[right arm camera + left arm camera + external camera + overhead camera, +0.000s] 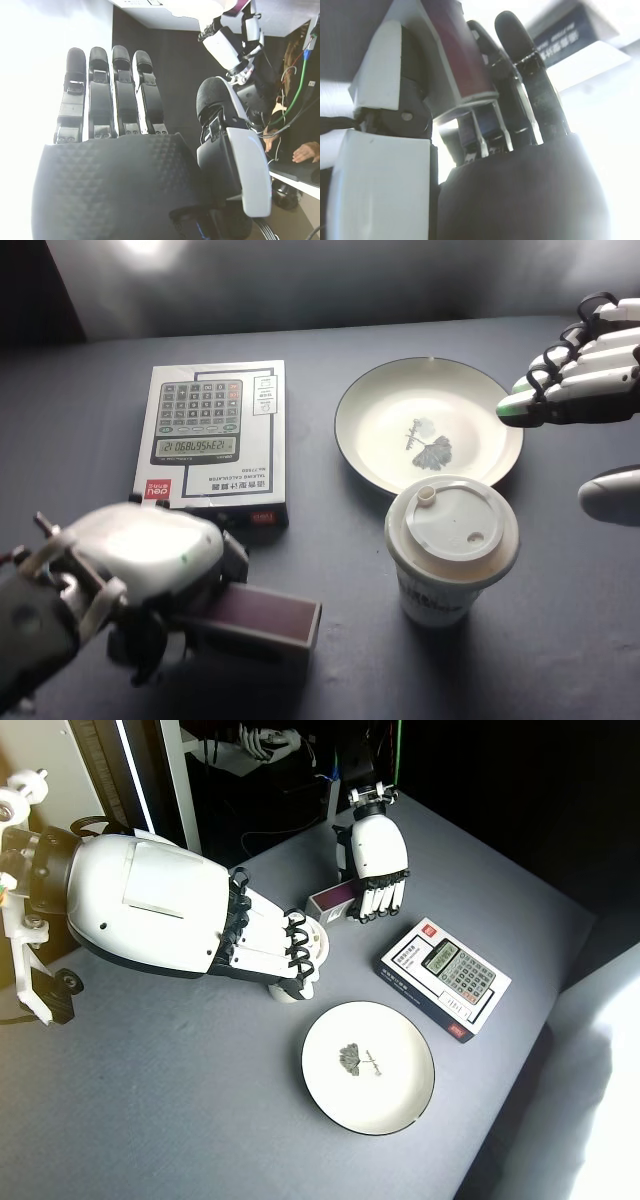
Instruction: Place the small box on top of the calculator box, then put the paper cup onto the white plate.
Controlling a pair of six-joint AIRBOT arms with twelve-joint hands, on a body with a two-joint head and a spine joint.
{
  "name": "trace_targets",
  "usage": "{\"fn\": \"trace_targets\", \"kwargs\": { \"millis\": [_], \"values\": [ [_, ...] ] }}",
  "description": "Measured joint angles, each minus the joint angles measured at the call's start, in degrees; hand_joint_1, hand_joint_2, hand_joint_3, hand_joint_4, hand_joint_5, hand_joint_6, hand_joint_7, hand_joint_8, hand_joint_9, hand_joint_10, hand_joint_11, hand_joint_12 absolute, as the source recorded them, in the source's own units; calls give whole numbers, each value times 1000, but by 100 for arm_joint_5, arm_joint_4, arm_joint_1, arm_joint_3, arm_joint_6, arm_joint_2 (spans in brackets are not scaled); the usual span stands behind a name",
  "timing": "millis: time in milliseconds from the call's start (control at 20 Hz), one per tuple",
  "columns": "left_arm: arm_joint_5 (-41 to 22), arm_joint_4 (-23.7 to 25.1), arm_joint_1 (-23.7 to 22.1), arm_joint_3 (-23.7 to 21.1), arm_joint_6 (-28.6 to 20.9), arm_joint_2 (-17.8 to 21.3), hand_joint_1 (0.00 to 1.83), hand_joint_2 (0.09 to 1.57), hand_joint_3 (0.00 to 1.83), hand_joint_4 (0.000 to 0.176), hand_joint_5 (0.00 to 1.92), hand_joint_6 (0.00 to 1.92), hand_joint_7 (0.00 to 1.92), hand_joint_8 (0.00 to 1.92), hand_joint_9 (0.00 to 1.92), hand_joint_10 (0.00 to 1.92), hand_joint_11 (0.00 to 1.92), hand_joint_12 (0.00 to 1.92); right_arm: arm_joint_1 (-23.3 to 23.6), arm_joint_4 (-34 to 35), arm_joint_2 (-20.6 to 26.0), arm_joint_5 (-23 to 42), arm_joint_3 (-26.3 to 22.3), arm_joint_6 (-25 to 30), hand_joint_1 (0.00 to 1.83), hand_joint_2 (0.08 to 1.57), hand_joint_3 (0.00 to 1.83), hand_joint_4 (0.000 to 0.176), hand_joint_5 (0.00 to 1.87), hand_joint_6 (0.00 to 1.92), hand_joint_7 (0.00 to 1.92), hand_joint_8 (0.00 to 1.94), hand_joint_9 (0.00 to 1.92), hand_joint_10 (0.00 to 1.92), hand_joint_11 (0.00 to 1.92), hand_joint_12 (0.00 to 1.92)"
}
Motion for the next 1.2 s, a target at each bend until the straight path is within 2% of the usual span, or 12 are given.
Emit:
{"fn": "trace_targets", "kwargs": {
  "millis": [200, 350, 550, 650, 750, 850, 1000, 1100, 1200],
  "values": [
    [227, -470, -557, 129, 595, 76, 1378, 1110, 1, 0, 906, 1023, 1088, 794, 859, 1263, 527, 1190, 0, -2, 0, -4, 0, 0, 0, 1362, 0, 0, 278, 0, 272, 1, 238, 0, 0, 635],
    [470, -654, -957, 372, 852, 76, 1378, 1113, 0, 0, 888, 1043, 1074, 821, 867, 1257, 558, 1169, 0, -2, 0, 0, 0, 0, 0, 1366, 0, 0, 279, 1, 278, 1, 236, 0, 0, 642],
    [1082, -1139, -1556, 824, 1631, 57, 1375, 1127, 1, 0, 843, 1067, 1053, 890, 848, 1286, 540, 1183, 0, -2, 0, 2, 0, 0, 0, 1360, 0, 0, 296, 3, 301, 4, 264, 7, 0, 691],
    [1231, -1182, -1679, 1047, 1696, -9, 1377, 1119, 0, 0, 863, 1056, 1069, 837, 861, 1276, 541, 1183, 0, 0, 0, 4, 0, 0, 0, 1358, 0, 0, 265, 1, 267, 1, 224, 1, 0, 616],
    [1357, -1196, -1775, 1222, 1707, -63, 1375, 1125, 0, 0, 866, 1043, 1056, 887, 833, 1298, 521, 1200, 0, -2, 0, 2, 0, 0, 0, 1366, 2, 0, 278, 5, 284, 6, 239, 6, 0, 631],
    [1475, -1161, -1840, 1392, 1714, -120, 1376, 1118, 0, 0, 881, 1037, 1076, 839, 843, 1284, 542, 1194, 0, 0, 0, 4, 0, 0, 0, 1365, 1, 0, 284, 6, 291, 7, 247, 8, 0, 639],
    [1788, -1119, -1853, 1742, 1711, -256, 1370, 1141, 1, 0, 807, 1108, 1022, 961, 820, 1314, 541, 1176, 0, -2, 0, 2, -4, 0, 0, 1362, 0, 0, 270, 0, 273, 0, 237, 2, 0, 641],
    [1919, -977, -1858, 1934, 1580, -332, 1373, 1134, 0, 0, 826, 1096, 1040, 914, 836, 1298, 541, 1179, 0, -2, 0, 4, -11, 0, 0, 1364, 0, 0, 256, 0, 255, 1, 222, 1, 0, 605],
    [2068, -715, -1864, 2175, 1311, -439, 1374, 1128, 0, 0, 851, 1077, 1035, 898, 847, 1297, 542, 1183, 0, 0, 0, 4, -15, 0, 0, 1366, 0, 0, 283, 6, 282, 6, 248, 8, 0, 662]
  ]
}}
